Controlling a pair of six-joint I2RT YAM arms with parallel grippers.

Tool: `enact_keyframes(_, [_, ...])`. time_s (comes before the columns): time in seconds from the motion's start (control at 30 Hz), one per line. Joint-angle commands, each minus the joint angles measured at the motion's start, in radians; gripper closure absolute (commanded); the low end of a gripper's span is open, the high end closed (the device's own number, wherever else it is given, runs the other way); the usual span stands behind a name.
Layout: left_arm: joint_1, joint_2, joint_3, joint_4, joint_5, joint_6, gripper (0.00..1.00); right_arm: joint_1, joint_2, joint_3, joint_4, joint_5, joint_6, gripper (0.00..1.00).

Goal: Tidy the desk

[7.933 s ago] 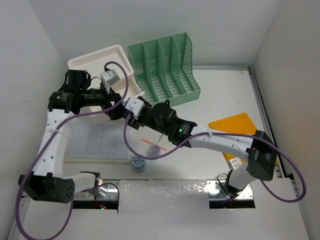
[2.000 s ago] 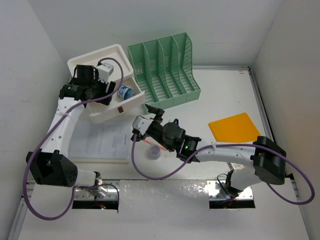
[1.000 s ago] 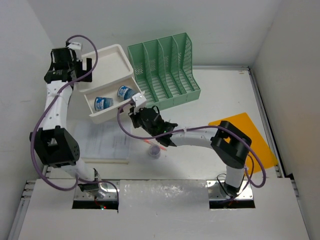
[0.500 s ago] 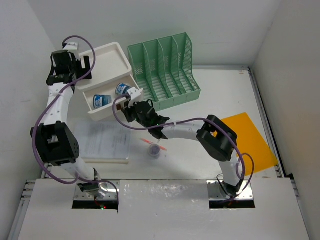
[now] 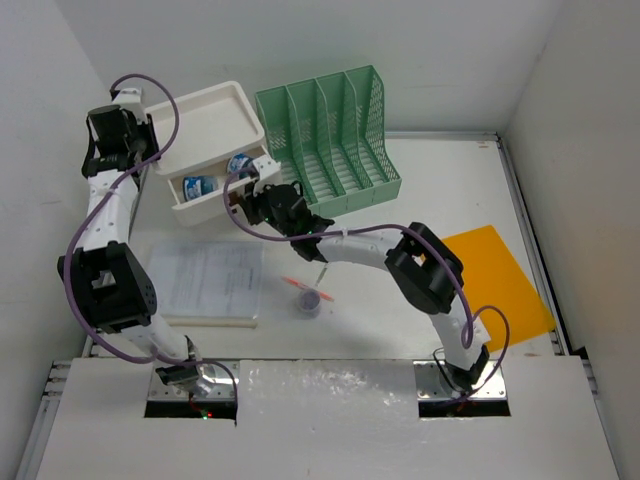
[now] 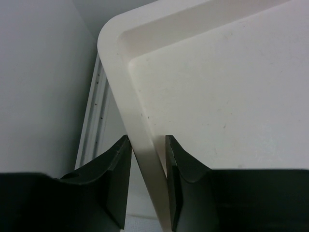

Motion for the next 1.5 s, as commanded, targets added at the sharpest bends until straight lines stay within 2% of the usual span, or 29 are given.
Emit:
enact_keyframes(0.0, [-0.034, 0.025, -0.05, -0.217, 0.227, 0.017, 1.0, -0.044, 0.012, 0.1, 0.11, 0.014, -0.006, 1.0])
enact_keyframes(0.17, [-0.033, 0.034, -0.024, -0.24, 0.245, 0.029, 1.0, -0.061, 0.078, 0.216, 0.043, 0.012, -0.057, 1.0])
enact_keyframes(0.33, [-0.031, 0.031, -0.014, -0.243, 0.248, 0.04, 1.0, -0.099, 0.177, 0.331, 0.012, 0.003, 0.015, 1.0])
enact_keyframes(0.57, [-0.031, 0.02, -0.01, -0.255, 0.279, 0.041, 1.0, -0.101, 0.312, 0.537, 0.007, 0.014, 0.006, 1.0])
enact_keyframes(0.7, [-0.025, 0.002, -0.026, -0.267, 0.316, 0.037, 1.0, -0.101, 0.331, 0.565, 0.006, 0.021, -0.015, 1.0])
enact_keyframes(0.8, [-0.016, -0.017, -0.033, -0.281, 0.351, 0.028, 0.97, -0.101, 0.329, 0.565, 0.0, 0.026, -0.026, 1.0])
enact_keyframes(0.87, [-0.004, -0.037, -0.044, -0.273, 0.363, 0.009, 0.92, -0.099, 0.316, 0.534, -0.005, -0.035, -0.026, 1.0])
enact_keyframes(0.9, [0.004, -0.044, -0.058, -0.264, 0.366, 0.002, 0.91, -0.089, 0.309, 0.513, 0.0, -0.041, -0.024, 0.97])
enact_keyframes(1.03, [0.007, -0.075, -0.081, -0.207, 0.354, -0.043, 0.87, -0.047, 0.288, 0.38, 0.058, 0.035, -0.063, 0.65])
enact_keyframes(1.07, [0.007, -0.077, -0.081, -0.204, 0.355, -0.048, 0.87, -0.038, 0.292, 0.37, 0.067, 0.05, -0.041, 0.61])
enact_keyframes(1.2, [0.007, -0.078, -0.092, -0.181, 0.4, -0.08, 0.86, -0.026, 0.348, 0.391, 0.081, 0.124, -0.017, 0.56])
enact_keyframes(1.33, [0.007, -0.08, -0.102, -0.167, 0.423, -0.089, 0.85, -0.019, 0.397, 0.445, 0.087, 0.192, -0.026, 0.56])
enact_keyframes(1.47, [0.007, -0.081, -0.102, -0.166, 0.423, -0.083, 0.85, -0.018, 0.44, 0.513, 0.067, 0.25, -0.057, 0.61])
